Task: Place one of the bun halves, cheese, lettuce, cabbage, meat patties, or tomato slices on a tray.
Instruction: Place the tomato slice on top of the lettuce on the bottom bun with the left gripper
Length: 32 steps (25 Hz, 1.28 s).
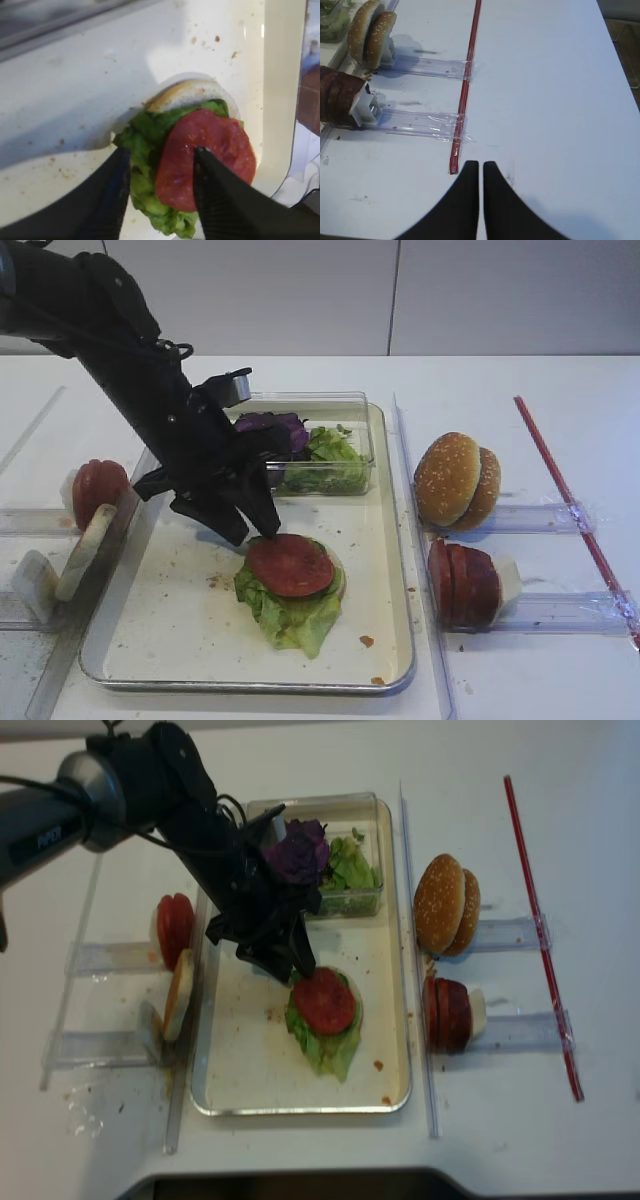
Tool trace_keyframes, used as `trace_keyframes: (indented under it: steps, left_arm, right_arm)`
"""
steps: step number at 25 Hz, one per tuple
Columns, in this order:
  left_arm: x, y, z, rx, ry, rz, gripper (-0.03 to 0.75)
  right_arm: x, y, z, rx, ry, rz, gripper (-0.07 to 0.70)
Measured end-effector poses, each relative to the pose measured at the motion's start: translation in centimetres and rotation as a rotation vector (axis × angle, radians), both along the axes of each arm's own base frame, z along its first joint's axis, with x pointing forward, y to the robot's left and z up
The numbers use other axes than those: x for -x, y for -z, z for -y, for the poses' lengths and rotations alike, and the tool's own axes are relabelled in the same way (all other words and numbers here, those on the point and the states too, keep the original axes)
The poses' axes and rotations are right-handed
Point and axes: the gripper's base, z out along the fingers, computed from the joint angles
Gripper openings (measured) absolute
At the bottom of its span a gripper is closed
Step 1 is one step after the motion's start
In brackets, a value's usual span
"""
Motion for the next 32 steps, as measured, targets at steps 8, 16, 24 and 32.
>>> trace_keyframes:
  steps: [8,16,24,32]
  left_arm:
    - [-0.2,-0.1,-0.6,-0.085,-0.032,0.0,0.376]
    - [0.1,-1.4,-0.7,-0.177,-0.049,0.04,0.384]
    - [0.8,-1.5,-0.3,-0.326,-0.039,0.081,0.384]
    - [1.0,-2.3,-0.6,-0.366,-0.063,0.106,0.384]
  right_arm:
    - [0.0,0.0,0.0,0.0,0.0,0.0,0.048]
    - [0.0,0.0,0.0,0.0,0.0,0.0,0.048]
    - [0.0,0.0,0.0,0.002,-0.001,0.0,0.047]
    - [0.0,0.0,0.0,0.002,-0.001,0.0,0.047]
